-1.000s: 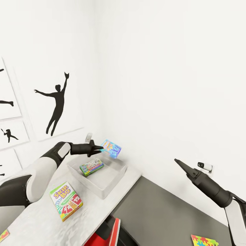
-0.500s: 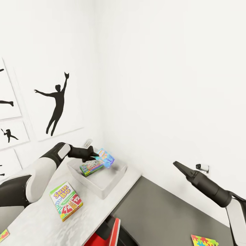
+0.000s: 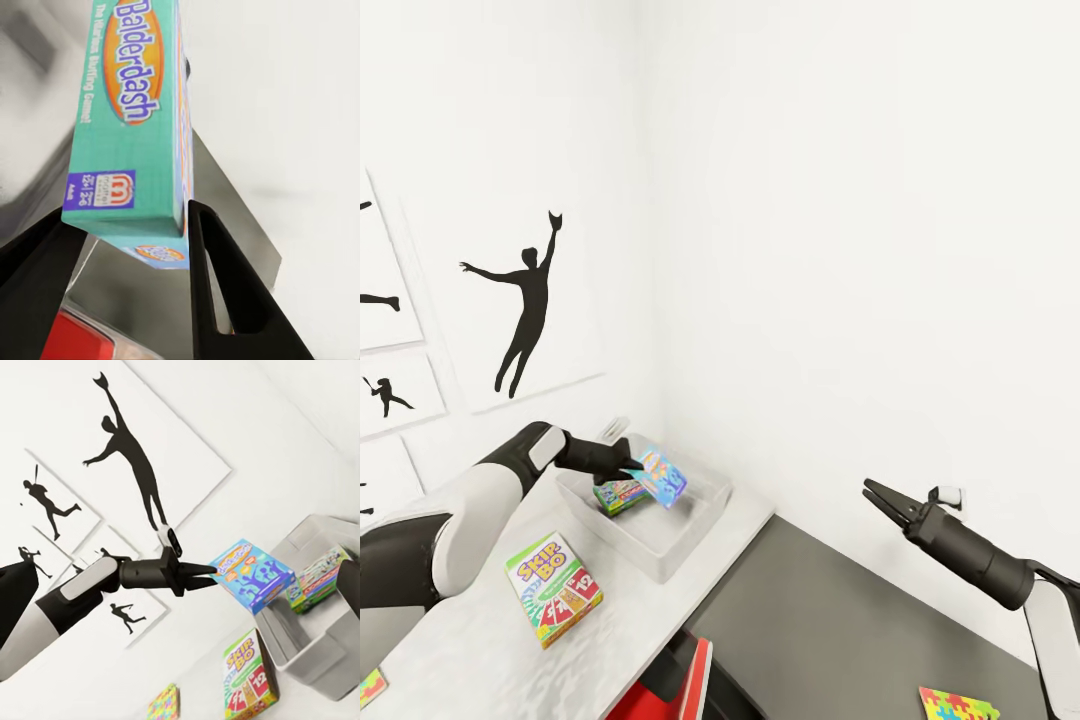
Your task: Put all the toys in the child's room - the three board games (two on the bed and one on the table), the two jigsaw puzzles on the table, and the tennis ball on the table - inside the toy box on the table in the child's room.
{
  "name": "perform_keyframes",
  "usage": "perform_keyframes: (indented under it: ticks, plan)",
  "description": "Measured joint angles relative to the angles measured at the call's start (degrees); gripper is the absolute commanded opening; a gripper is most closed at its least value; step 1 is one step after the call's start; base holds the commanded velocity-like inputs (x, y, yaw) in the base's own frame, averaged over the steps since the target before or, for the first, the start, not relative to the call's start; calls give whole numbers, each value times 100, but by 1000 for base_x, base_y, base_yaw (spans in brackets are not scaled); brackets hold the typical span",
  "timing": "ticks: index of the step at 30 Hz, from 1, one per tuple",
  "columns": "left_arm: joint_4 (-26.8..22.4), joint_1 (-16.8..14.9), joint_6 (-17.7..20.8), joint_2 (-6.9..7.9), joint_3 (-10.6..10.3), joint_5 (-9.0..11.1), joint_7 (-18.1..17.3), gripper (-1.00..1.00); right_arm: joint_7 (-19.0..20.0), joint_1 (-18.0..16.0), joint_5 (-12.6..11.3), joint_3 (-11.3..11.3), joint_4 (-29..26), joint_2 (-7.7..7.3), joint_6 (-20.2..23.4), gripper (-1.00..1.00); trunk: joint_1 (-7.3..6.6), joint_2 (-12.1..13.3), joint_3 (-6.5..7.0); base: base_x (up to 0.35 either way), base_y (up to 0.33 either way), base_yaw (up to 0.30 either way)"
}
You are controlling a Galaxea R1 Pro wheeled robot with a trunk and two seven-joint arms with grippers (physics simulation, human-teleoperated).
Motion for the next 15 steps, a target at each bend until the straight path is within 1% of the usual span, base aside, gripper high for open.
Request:
perform_keyframes:
  ticks: [3,6,8,11,15]
  plan:
    - [2,1,-17,-23,-41,-1,6,-100,7,0,0,-1,0,15,-4,100,0,0,-2,0,0,0]
    - [2,2,-30,-31,-174,-7,10,-100,19,0,1,-13,0,18,-4,100,0,1,-19,0,0,0]
    - [2,3,-33,-36,-216,-8,21,-100,23,0,-2,-17,0,21,-5,100,0,1,-35,0,0,0]
    - [3,6,-32,-104,-241,-6,132,-100,26,0,-6,-18,0,27,-4,100,0,1,-63,0,0,0]
    - [3,2,-32,-212,-250,-12,390,-100,27,0,-6,-19,0,29,-5,100,0,1,-100,0,0,0]
